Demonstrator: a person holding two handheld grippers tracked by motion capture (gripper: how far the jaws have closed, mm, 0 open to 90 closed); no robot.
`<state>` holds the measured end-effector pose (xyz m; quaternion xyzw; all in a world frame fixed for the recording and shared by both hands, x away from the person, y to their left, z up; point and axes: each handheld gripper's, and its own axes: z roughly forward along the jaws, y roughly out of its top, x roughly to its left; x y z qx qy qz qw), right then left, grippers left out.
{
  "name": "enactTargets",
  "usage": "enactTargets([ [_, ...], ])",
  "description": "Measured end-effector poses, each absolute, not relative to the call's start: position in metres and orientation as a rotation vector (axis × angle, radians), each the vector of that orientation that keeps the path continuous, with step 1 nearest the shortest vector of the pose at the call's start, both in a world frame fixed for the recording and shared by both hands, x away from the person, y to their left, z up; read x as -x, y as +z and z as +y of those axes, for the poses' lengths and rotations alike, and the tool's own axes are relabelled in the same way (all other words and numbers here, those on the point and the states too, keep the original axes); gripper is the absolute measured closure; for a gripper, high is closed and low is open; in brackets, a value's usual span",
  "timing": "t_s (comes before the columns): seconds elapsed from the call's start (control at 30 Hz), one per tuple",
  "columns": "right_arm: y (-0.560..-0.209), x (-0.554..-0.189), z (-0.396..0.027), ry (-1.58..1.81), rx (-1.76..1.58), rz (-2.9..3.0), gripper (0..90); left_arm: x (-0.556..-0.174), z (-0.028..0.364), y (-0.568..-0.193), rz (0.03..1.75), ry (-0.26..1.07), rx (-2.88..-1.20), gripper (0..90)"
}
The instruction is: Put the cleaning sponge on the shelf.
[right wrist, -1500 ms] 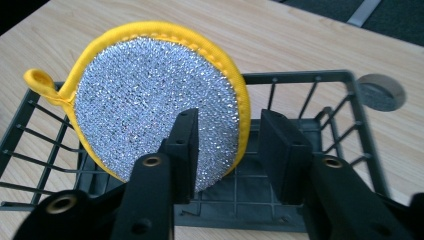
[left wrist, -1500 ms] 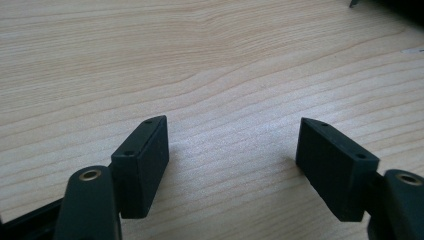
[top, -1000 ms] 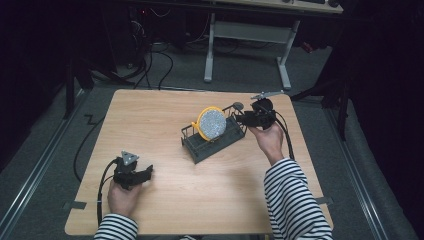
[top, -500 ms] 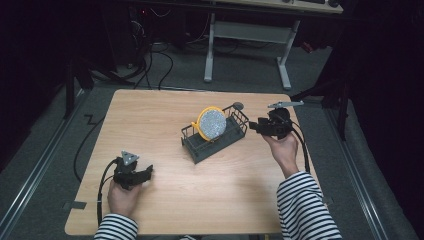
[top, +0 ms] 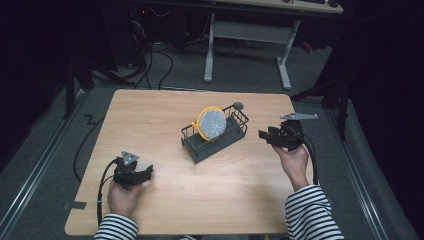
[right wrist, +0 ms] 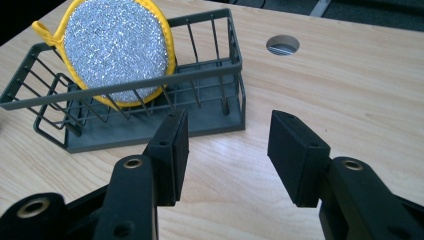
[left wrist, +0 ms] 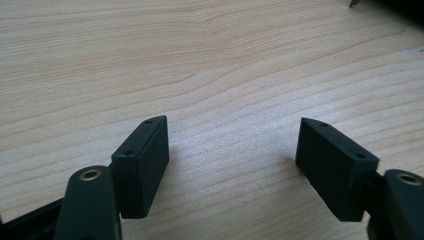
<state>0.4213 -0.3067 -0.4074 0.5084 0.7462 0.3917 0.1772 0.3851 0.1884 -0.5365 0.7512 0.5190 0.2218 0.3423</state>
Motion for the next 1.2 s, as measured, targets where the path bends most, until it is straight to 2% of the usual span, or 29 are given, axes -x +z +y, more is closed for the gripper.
enactTargets([
  [0.7,-0.446,-0.374,-0.322,1.113,-1.477,2.052,50.0,-0.385,0.188,-0.537,1.349,0.583,-1.959,30.0],
  [1.2,-0.508,-0.357,-0.320,1.007,-1.527,2.064,46.8,-0.385,0.188,-0.537,1.350,0.585,-1.957,30.1],
])
